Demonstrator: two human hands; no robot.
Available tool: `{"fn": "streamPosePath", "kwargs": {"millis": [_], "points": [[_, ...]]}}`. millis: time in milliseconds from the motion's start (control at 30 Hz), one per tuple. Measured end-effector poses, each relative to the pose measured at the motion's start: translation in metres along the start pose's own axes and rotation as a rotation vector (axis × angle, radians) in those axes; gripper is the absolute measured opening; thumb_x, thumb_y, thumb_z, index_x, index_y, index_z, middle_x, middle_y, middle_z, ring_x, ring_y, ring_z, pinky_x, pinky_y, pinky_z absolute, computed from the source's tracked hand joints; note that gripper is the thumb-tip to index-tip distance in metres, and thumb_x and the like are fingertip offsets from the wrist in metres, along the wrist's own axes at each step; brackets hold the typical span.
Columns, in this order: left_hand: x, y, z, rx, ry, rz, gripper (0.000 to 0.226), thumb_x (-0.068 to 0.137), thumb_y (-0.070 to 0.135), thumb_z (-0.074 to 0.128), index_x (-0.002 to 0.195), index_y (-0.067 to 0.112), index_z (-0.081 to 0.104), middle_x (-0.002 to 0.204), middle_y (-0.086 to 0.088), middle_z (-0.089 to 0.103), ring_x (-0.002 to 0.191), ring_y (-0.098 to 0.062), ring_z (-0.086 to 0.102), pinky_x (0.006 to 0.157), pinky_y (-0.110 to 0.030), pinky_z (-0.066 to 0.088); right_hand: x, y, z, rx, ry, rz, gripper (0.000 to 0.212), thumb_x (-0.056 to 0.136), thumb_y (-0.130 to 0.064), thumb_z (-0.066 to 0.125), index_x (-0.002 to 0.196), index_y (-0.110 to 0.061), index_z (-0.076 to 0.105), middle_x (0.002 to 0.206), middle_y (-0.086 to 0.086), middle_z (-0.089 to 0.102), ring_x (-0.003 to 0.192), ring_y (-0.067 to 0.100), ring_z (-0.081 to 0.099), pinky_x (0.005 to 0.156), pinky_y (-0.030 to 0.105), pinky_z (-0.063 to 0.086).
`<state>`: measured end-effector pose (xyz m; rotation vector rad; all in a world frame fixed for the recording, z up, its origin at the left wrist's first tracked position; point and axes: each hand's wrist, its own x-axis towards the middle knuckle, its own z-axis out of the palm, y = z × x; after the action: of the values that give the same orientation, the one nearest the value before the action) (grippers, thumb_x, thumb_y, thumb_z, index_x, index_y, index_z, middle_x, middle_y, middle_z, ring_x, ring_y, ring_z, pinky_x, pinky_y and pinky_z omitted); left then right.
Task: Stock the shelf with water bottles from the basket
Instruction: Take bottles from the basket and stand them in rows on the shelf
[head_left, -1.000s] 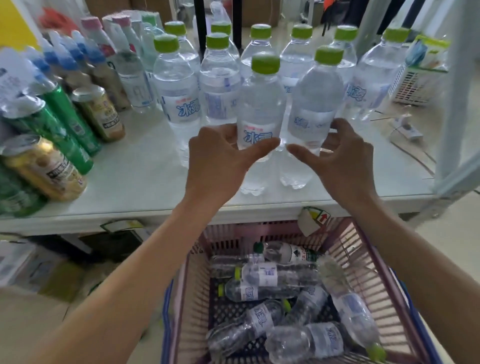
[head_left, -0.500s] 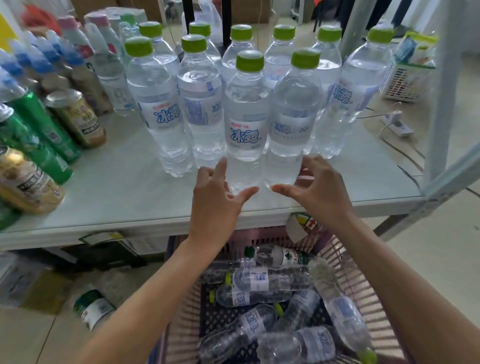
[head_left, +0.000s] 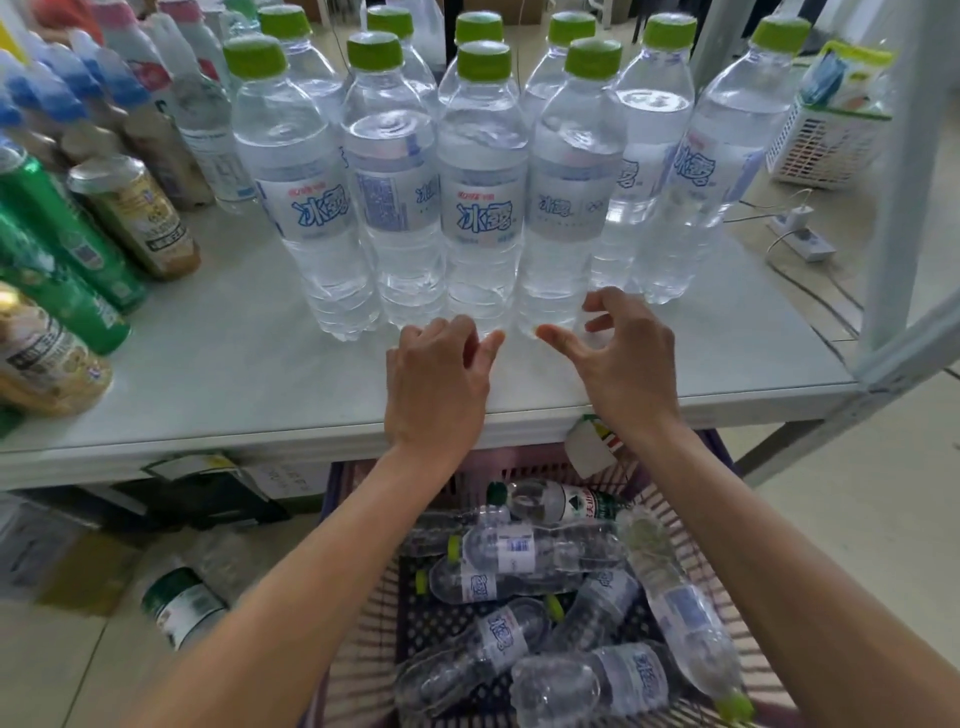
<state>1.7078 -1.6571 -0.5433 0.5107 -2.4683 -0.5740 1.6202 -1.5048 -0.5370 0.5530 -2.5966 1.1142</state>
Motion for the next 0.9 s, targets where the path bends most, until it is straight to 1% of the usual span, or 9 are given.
{"fn": "streamPosePath", "kwargs": {"millis": [200,333,433,533,600,700,767,800,900], "points": [[0.006,-0.002,-0.002,-0.104,-0.056,-0.025,0.039,0.098,0.045,0.057,0.067,0.023,0.048,0.058,0.01,0.051,0.058,-0.01,0.054,0.085,-0.043,0.052,0.0,-0.002,0.001,-0.066,-0.017,-0.03,0.058,0.085,-0.055,0.075,0.125,-0.013,0.069,0.096,-0.001,0.068,0.077,0.011,0.063,0.074,0.024,0.053],[-0.007,-0.001,-0.01,-0.243,0.001,0.162,0.037,0.099,0.024,0.059,0.065,0.019,0.045,0.053,0.008,0.047,0.048,-0.01,0.047,0.057,-0.025,0.044,-0.007,-0.007,-0.017,0.005,-0.015,-0.034,0.051,0.09,-0.036,0.077,0.131,-0.011,0.059,0.088,-0.002,0.065,0.072,0.01,0.062,0.068,0.009,0.044],[-0.041,0.001,-0.007,-0.368,-0.193,0.701,0.035,0.089,0.003,0.058,0.059,0.017,0.047,0.047,0.009,0.045,0.038,-0.009,0.043,0.039,-0.019,0.036,-0.033,-0.021,-0.046,0.031,0.088,-0.431,0.014,0.097,-0.017,0.068,0.099,-0.004,0.062,0.072,-0.003,0.058,0.056,0.009,0.05,0.058,0.004,0.035],[-0.083,0.009,0.027,-0.158,-0.588,0.813,0.024,0.088,0.017,0.051,0.064,0.013,0.049,0.053,0.002,0.054,0.044,-0.017,0.051,0.043,-0.026,0.046,-0.061,-0.026,-0.057,0.162,-0.161,-0.659,0.034,0.099,-0.007,0.062,0.065,-0.009,0.056,0.052,-0.009,0.044,0.043,0.005,0.037,0.048,0.007,0.028],[-0.112,0.005,0.053,-0.063,-0.941,0.517,0.018,0.094,0.022,0.046,0.085,0.011,0.057,0.066,-0.006,0.062,0.052,-0.021,0.056,0.052,-0.033,0.054,-0.076,-0.022,-0.049,0.112,-0.482,-0.626,0.043,0.101,-0.018,0.06,0.06,-0.015,0.049,0.047,-0.011,0.041,0.039,0.004,0.036,0.045,0.011,0.028],[-0.151,-0.009,0.079,-0.269,-1.33,-0.32,0.039,0.102,0.035,0.045,0.125,0.005,0.053,0.082,-0.016,0.075,0.06,-0.027,0.068,0.052,-0.029,0.053,-0.086,0.005,-0.03,-0.236,-0.971,-0.441,0.037,0.1,-0.034,0.054,0.072,-0.012,0.064,0.058,-0.003,0.061,0.048,0.013,0.055,0.049,0.023,0.048],[-0.168,-0.011,0.088,-0.394,-1.3,-0.817,0.059,0.1,0.05,0.049,0.132,0.001,0.051,0.086,-0.018,0.077,0.061,-0.026,0.072,0.051,-0.027,0.054,-0.082,0.028,-0.027,-0.519,-1.253,-0.254,0.023,0.1,-0.024,0.052,0.102,-0.017,0.074,0.095,0.0,0.075,0.079,0.019,0.07,0.074,0.032,0.06],[-0.176,-0.011,0.096,-0.469,-1.217,-0.992,0.063,0.098,0.054,0.052,0.136,0.003,0.05,0.085,-0.018,0.076,0.057,-0.024,0.071,0.052,-0.031,0.057,-0.08,0.041,-0.027,-0.682,-1.365,-0.181,0.032,0.101,-0.016,0.049,0.12,-0.024,0.072,0.12,-0.001,0.072,0.102,0.023,0.07,0.085,0.032,0.059],[-0.182,0.002,0.119,-0.77,-0.851,-1.387,0.065,0.09,0.056,0.066,0.133,0.008,0.053,0.093,-0.014,0.073,0.057,-0.023,0.069,0.05,-0.032,0.059,-0.087,0.08,-0.028,-1.042,-1.566,-0.115,0.065,0.101,-0.003,0.04,0.151,-0.045,0.046,0.162,-0.008,0.038,0.137,0.023,0.052,0.089,0.027,0.054]]}}
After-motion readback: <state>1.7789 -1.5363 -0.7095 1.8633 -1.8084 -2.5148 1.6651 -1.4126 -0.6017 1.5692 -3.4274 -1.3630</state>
